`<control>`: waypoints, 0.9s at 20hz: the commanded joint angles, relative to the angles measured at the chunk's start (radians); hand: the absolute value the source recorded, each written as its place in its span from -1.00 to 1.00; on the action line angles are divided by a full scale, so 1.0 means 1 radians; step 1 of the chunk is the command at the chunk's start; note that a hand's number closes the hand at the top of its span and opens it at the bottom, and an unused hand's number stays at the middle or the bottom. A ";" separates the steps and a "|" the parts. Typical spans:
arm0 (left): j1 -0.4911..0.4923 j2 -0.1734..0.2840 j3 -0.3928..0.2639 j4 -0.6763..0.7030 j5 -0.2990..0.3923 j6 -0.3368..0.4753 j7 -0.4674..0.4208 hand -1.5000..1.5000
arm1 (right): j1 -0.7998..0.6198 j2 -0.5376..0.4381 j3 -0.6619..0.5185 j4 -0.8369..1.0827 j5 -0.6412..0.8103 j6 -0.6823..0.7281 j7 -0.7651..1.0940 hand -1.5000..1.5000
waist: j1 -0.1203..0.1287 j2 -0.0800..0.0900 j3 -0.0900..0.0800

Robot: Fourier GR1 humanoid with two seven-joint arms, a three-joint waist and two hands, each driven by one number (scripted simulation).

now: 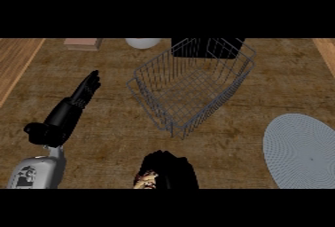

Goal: Pick the cupcake from the placemat and place it in the basket

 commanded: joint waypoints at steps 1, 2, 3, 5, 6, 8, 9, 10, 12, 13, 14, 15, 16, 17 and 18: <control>0.000 0.009 0.019 0.013 0.010 -0.003 -0.002 0.00 | -0.089 0.004 0.129 -0.087 0.071 -0.178 0.175 1.00 | -0.014 -0.005 -0.002; -0.006 0.001 0.002 0.007 -0.013 0.012 0.001 0.00 | -0.123 0.004 0.118 -0.111 0.086 -0.189 0.193 1.00 | -0.018 -0.007 -0.002; 0.000 0.003 0.012 -0.008 0.001 0.010 0.017 0.00 | -0.118 0.003 0.136 -0.097 0.098 -0.206 0.251 1.00 | -0.016 -0.007 -0.002; -0.032 0.006 0.024 0.016 0.004 0.014 0.025 0.00 | -0.159 0.002 0.148 -0.155 0.113 -0.180 0.301 1.00 | -0.030 -0.009 -0.003; 0.009 0.011 0.022 0.004 0.006 0.002 0.000 0.00 | -0.172 0.002 0.140 -0.138 0.134 -0.189 0.343 1.00 | -0.020 -0.009 -0.004; 0.018 0.007 0.015 0.012 0.003 0.001 0.005 0.00 | -0.207 0.002 0.117 -0.166 0.152 -0.150 0.392 1.00 | -0.026 -0.009 -0.004; -0.006 0.012 0.022 0.017 -0.003 0.009 -0.003 0.00 | -0.206 0.002 0.136 -0.156 0.162 -0.148 0.414 1.00 | -0.031 -0.009 -0.005; -0.008 0.008 0.013 0.021 -0.004 0.003 -0.005 0.00 | -0.242 0.002 0.096 -0.155 0.166 -0.123 0.427 1.00 | -0.033 -0.007 -0.005; -0.016 0.006 0.018 0.019 -0.022 0.029 0.007 0.00 | -0.282 0.003 0.070 -0.160 0.190 -0.057 0.468 1.00 | -0.037 -0.008 -0.006; -0.004 -0.002 0.008 0.015 -0.014 0.019 0.011 0.00 | -0.307 0.003 0.047 -0.169 0.202 -0.025 0.490 1.00 | -0.038 -0.008 -0.005; -0.015 0.021 0.040 0.033 0.014 0.000 0.001 0.00 | -0.313 0.003 0.055 -0.154 0.216 -0.027 0.513 1.00 | -0.038 -0.006 -0.006; -0.015 0.020 0.025 0.013 0.004 -0.001 0.011 0.00 | -0.348 0.003 0.020 -0.175 0.201 0.007 0.523 1.00 | -0.033 -0.009 -0.006; -0.006 -0.015 0.000 0.014 -0.017 0.027 0.005 0.00 | -0.369 0.003 0.004 -0.146 0.190 -0.005 0.536 1.00 | -0.028 -0.005 -0.005; -0.010 0.015 0.021 0.017 -0.001 0.002 0.002 0.00 | -0.401 0.003 -0.013 -0.132 0.207 -0.037 0.548 1.00 | -0.022 -0.003 -0.005; -0.001 -0.004 0.005 0.035 -0.014 0.013 -0.015 0.00 | -0.429 0.004 -0.050 -0.137 0.188 -0.016 0.555 1.00 | -0.026 -0.001 -0.005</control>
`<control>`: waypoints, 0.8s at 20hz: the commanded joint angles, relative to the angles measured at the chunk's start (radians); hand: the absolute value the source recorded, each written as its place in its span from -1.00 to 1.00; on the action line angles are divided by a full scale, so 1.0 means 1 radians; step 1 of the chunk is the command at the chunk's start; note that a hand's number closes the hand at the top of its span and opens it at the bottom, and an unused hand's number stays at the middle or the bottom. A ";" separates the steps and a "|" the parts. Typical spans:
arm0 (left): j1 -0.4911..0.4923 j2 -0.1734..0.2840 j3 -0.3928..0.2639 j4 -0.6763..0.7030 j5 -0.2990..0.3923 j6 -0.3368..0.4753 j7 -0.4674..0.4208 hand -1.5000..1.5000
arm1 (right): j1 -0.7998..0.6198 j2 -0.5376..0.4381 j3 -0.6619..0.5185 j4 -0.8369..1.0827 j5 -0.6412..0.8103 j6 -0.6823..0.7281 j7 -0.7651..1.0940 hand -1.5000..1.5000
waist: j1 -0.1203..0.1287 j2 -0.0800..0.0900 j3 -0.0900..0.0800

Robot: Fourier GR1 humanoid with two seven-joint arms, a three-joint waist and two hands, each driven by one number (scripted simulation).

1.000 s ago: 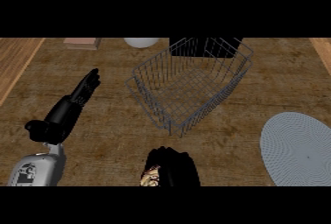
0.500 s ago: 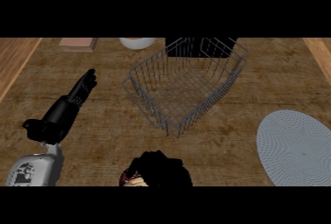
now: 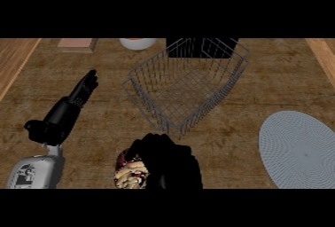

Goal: Pick the cupcake from the placemat and place it in the basket

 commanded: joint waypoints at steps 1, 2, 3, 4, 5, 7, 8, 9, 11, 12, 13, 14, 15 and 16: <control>0.013 -0.006 -0.014 -0.022 -0.007 0.001 0.008 0.00 | -0.109 0.018 -0.073 0.013 0.010 0.038 0.255 1.00 | 0.014 -0.002 0.000; -0.020 0.013 0.013 -0.019 0.016 -0.011 0.019 0.00 | -0.140 0.018 -0.086 0.034 0.009 0.031 0.264 1.00 | 0.014 0.002 0.000; -0.012 -0.001 -0.005 -0.024 0.019 -0.017 0.017 0.00 | -0.163 0.018 -0.118 0.013 -0.001 0.072 0.276 1.00 | 0.010 -0.001 0.000; 0.003 -0.010 -0.016 -0.023 0.002 -0.005 0.022 0.00 | -0.198 0.018 -0.150 0.074 0.003 0.045 0.270 1.00 | 0.019 0.004 0.000; -0.024 -0.013 -0.005 -0.002 0.002 0.008 0.014 0.00 | -0.226 0.018 -0.184 0.087 -0.011 0.055 0.272 1.00 | 0.014 0.007 0.000; -0.013 -0.006 -0.004 -0.015 0.007 -0.003 0.015 0.00 | -0.250 0.018 -0.218 0.127 0.004 0.027 0.294 1.00 | 0.016 0.007 0.001; -0.030 -0.002 -0.007 -0.013 -0.002 0.000 0.017 0.00 | -0.287 0.018 -0.267 0.131 -0.010 0.044 0.286 1.00 | 0.013 0.008 0.002; -0.020 0.006 0.007 -0.010 0.023 -0.020 0.009 0.00 | -0.323 0.018 -0.287 0.180 -0.008 0.013 0.282 1.00 | 0.026 0.011 0.001; -0.041 -0.004 0.001 0.034 -0.001 -0.001 -0.022 0.00 | -0.387 0.018 -0.369 0.186 -0.030 0.047 0.274 1.00 | 0.008 0.014 0.001; -0.009 -0.013 -0.020 -0.007 -0.005 -0.006 -0.018 0.00 | -0.375 0.018 -0.355 0.220 0.010 -0.014 0.299 1.00 | 0.026 0.010 0.001; -0.021 -0.010 -0.009 -0.010 0.004 -0.003 0.010 0.00 | -0.431 0.018 -0.430 0.245 -0.003 0.024 0.274 1.00 | 0.023 0.010 0.002; -0.012 -0.013 -0.016 0.009 -0.011 0.003 0.000 0.00 | -0.418 0.018 -0.428 0.250 0.014 0.007 0.272 1.00 | 0.010 0.012 0.002; -0.052 -0.005 0.000 -0.001 0.002 0.006 0.039 0.00 | -0.469 0.018 -0.475 0.287 0.001 0.029 0.269 1.00 | 0.015 0.012 0.002; -0.006 -0.030 -0.022 -0.029 -0.008 0.018 0.030 0.00 | -0.458 0.018 -0.449 0.297 0.011 0.018 0.289 1.00 | 0.018 0.009 0.003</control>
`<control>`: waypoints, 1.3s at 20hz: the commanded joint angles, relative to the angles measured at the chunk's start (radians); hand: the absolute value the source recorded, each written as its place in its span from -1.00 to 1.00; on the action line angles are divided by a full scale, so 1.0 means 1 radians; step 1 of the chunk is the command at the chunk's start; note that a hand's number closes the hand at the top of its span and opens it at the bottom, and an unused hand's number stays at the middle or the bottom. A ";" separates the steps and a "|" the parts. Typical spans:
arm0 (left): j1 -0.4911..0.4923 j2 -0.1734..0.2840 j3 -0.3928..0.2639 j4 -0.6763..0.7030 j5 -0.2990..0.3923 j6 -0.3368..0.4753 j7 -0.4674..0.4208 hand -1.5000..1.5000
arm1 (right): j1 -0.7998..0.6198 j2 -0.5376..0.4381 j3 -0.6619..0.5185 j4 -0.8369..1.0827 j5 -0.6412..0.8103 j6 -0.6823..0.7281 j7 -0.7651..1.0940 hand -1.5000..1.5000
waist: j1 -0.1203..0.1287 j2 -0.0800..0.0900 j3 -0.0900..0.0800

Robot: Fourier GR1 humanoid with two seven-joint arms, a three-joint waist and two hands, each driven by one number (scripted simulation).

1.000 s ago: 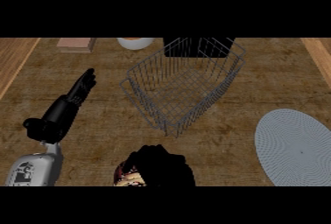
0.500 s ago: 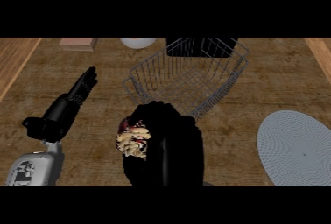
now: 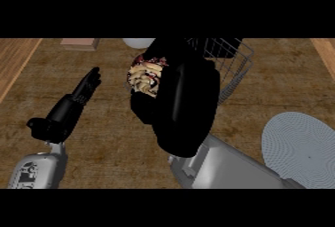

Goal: Pick the cupcake from the placemat and place it in the basket

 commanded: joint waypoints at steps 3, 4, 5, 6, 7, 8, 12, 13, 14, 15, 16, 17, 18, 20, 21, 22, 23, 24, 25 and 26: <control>0.027 -0.011 -0.009 -0.040 -0.002 0.009 0.008 0.00 | -0.072 0.013 -0.123 0.100 -0.011 -0.008 0.197 1.00 | -0.011 0.000 0.002; 0.021 0.014 0.017 -0.035 0.021 -0.012 0.015 0.00 | -0.069 0.013 -0.165 0.129 -0.017 -0.026 0.156 1.00 | -0.012 0.003 0.002; 0.005 0.003 0.006 -0.024 0.018 -0.011 0.029 0.00 | -0.072 0.013 -0.142 0.165 -0.046 -0.070 0.152 1.00 | -0.009 0.005 0.002; 0.017 0.007 0.005 -0.011 -0.007 0.002 -0.010 0.00 | -0.085 0.013 -0.134 0.168 -0.040 -0.049 0.180 1.00 | -0.011 0.004 0.001; -0.013 0.008 0.014 -0.036 0.027 -0.013 0.044 0.00 | -0.098 0.013 -0.201 0.190 -0.063 -0.049 0.120 1.00 | -0.014 0.004 0.002; 0.031 -0.001 0.002 -0.048 0.003 0.005 0.033 0.00 | -0.021 0.013 -0.152 0.142 -0.058 -0.029 0.128 1.00 | -0.023 0.001 0.002; 0.041 0.042 0.039 -0.044 0.030 -0.034 -0.019 0.00 | 0.008 0.013 -0.238 0.232 -0.099 -0.102 -0.010 1.00 | -0.021 0.005 0.002; 0.022 0.000 0.017 -0.017 -0.006 0.016 -0.009 0.00 | 0.022 0.013 -0.188 0.223 -0.080 -0.128 0.029 1.00 | -0.026 0.004 0.002; 0.051 0.029 0.042 -0.019 0.018 -0.015 -0.027 0.00 | 0.014 0.013 -0.250 0.215 -0.083 -0.105 -0.020 1.00 | -0.028 0.004 0.002; 0.078 0.008 0.015 -0.098 0.010 0.000 0.008 0.00 | 0.040 0.013 -0.261 0.233 -0.069 -0.140 -0.064 1.00 | -0.025 0.002 0.003; 0.028 0.024 0.040 -0.042 0.033 -0.019 0.017 0.00 | 0.083 0.013 -0.239 0.163 -0.045 -0.116 -0.068 1.00 | -0.035 0.002 0.003; 0.046 -0.019 0.001 -0.070 0.003 0.018 0.031 0.00 | 0.127 0.005 -0.270 0.206 -0.037 -0.178 -0.132 1.00 | -0.035 0.003 0.003; 0.022 -0.015 -0.005 -0.076 -0.008 0.022 0.053 0.00 | 0.068 0.013 -0.255 0.249 -0.014 -0.182 -0.086 1.00 | -0.030 0.003 0.003; 0.031 0.005 0.024 -0.029 0.015 -0.005 0.005 0.00 | 0.088 0.004 -0.317 0.316 -0.028 -0.208 -0.186 1.00 | -0.031 0.005 0.003; 0.027 -0.014 0.002 -0.056 -0.005 0.017 0.048 0.00 | 0.177 0.009 -0.272 0.236 0.006 -0.200 -0.190 1.00 | -0.036 0.003 0.003; 0.088 0.032 0.033 -0.065 0.017 -0.030 -0.014 0.00 | 0.161 0.013 -0.271 0.258 -0.001 -0.213 -0.207 1.00 | -0.031 0.003 0.003; 0.103 0.001 0.004 -0.103 0.000 -0.007 0.010 0.00 | 0.190 0.007 -0.293 0.242 0.014 -0.218 -0.238 1.00 | -0.033 0.002 0.003; 0.039 0.022 0.035 -0.053 0.031 -0.027 0.019 0.00 | 0.201 -0.006 -0.318 0.245 0.056 -0.292 -0.214 1.00 | -0.037 0.003 0.003; 0.049 0.008 0.036 -0.020 0.011 -0.004 -0.033 0.00 | 0.168 0.013 -0.339 0.277 0.044 -0.345 -0.214 1.00 | -0.033 0.005 0.002; 0.041 0.004 0.025 -0.001 -0.002 0.001 -0.022 0.00 | 0.186 0.013 -0.306 0.246 0.024 -0.419 -0.159 1.00 | -0.030 0.007 0.003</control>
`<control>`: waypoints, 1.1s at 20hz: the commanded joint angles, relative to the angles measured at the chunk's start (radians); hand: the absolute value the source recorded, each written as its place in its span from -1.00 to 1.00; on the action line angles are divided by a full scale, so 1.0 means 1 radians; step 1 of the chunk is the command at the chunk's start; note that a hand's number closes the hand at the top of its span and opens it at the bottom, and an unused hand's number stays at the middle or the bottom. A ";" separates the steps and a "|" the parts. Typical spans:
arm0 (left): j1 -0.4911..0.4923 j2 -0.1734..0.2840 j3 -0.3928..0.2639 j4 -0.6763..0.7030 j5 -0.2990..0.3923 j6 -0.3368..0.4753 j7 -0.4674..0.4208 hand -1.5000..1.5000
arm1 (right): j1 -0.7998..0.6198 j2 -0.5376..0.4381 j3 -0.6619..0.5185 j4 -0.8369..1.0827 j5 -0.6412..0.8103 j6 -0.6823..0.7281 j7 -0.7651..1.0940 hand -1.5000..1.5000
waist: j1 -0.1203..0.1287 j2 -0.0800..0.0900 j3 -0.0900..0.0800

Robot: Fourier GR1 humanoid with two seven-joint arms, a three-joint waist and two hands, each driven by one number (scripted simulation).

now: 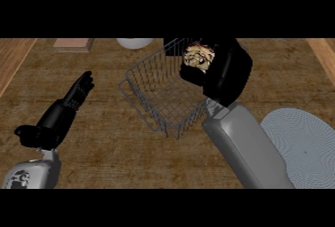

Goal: Pick the cupcake from the placemat and place it in the basket

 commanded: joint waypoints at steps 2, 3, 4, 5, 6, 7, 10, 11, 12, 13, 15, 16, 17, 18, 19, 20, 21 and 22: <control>0.001 0.006 0.000 -0.010 0.012 -0.020 -0.001 0.00 | 0.010 0.007 -0.080 0.049 -0.034 -0.161 -0.035 -1.00 | 0.003 0.000 0.000; 0.005 -0.003 -0.013 -0.068 0.000 -0.001 0.058 0.00 | 0.019 0.007 -0.077 0.079 -0.036 -0.178 -0.041 -1.00 | 0.005 -0.001 0.000; -0.028 0.031 0.040 0.021 0.036 -0.036 -0.003 0.00 | -0.002 0.007 -0.103 0.030 -0.045 -0.112 -0.071 -1.00 | -0.002 -0.001 0.000; -0.010 0.004 0.004 0.018 -0.021 0.005 -0.025 0.00 | 0.045 0.002 -0.095 0.107 -0.066 -0.178 -0.148 -1.00 | 0.000 0.000 0.000; -0.009 0.011 0.017 -0.019 0.009 -0.010 0.030 0.00 | 0.034 0.007 -0.086 -0.038 -0.032 -0.025 -0.091 -1.00 | -0.004 -0.002 0.000; -0.006 0.007 0.014 0.027 -0.016 0.000 -0.049 0.00 | 0.009 -0.009 -0.121 0.012 -0.073 -0.073 -0.135 -1.00 | -0.002 -0.001 0.000; 0.000 -0.012 -0.017 -0.031 -0.019 0.003 0.020 0.00 | -0.018 -0.022 -0.139 0.004 -0.121 -0.063 -0.174 -1.00 | 0.000 -0.002 0.000; 0.013 0.016 0.016 -0.007 0.008 -0.028 -0.017 0.00 | 0.002 -0.016 -0.131 -0.028 -0.113 -0.069 -0.176 -1.00 | -0.001 -0.002 0.000; 0.007 -0.006 -0.010 -0.061 0.007 -0.016 0.053 0.00 | -0.063 0.007 -0.108 0.024 -0.104 -0.095 -0.139 -1.00 | 0.004 -0.002 0.000; -0.053 0.000 0.011 -0.001 0.000 0.001 0.039 0.00 | -0.038 0.007 -0.141 -0.010 -0.163 -0.128 -0.193 -1.00 | -0.001 0.000 0.000; 0.002 -0.025 -0.020 -0.033 -0.026 0.018 0.018 0.00 | -0.032 0.007 -0.155 -0.012 -0.177 -0.169 -0.183 -1.00 | 0.001 -0.001 0.000; -0.025 -0.042 -0.019 0.019 -0.041 0.042 -0.002 0.00 | -0.039 0.007 -0.157 -0.052 -0.170 -0.155 -0.162 -1.00 | -0.004 -0.001 0.000; 0.009 0.037 0.048 0.038 0.018 -0.036 -0.062 0.00 | -0.010 0.007 -0.184 -0.123 -0.183 -0.139 -0.150 -1.00 | -0.007 -0.002 0.000; -0.009 0.015 0.020 0.019 -0.007 -0.012 -0.021 0.00 | -0.014 0.007 -0.206 -0.087 -0.188 -0.185 -0.134 -1.00 | -0.003 -0.001 0.000; -0.014 -0.021 -0.011 -0.007 -0.019 0.012 0.019 0.00 | -0.033 -0.011 -0.249 -0.127 -0.241 -0.171 -0.162 -1.00 | -0.006 -0.002 0.001; 0.001 0.006 0.007 -0.003 -0.013 -0.007 -0.023 0.00 | 0.004 0.007 -0.233 -0.150 -0.241 -0.174 -0.116 -1.00 | -0.005 -0.003 0.000; 0.022 -0.025 -0.032 -0.079 -0.031 0.016 0.047 0.00 | 0.060 -0.015 -0.248 -0.196 -0.284 -0.142 -0.164 -1.00 | -0.006 -0.005 0.001; 0.015 0.019 0.037 0.005 0.017 -0.022 -0.009 0.00 | 0.062 -0.029 -0.260 -0.267 -0.327 -0.085 -0.140 -1.00 | -0.013 -0.005 0.000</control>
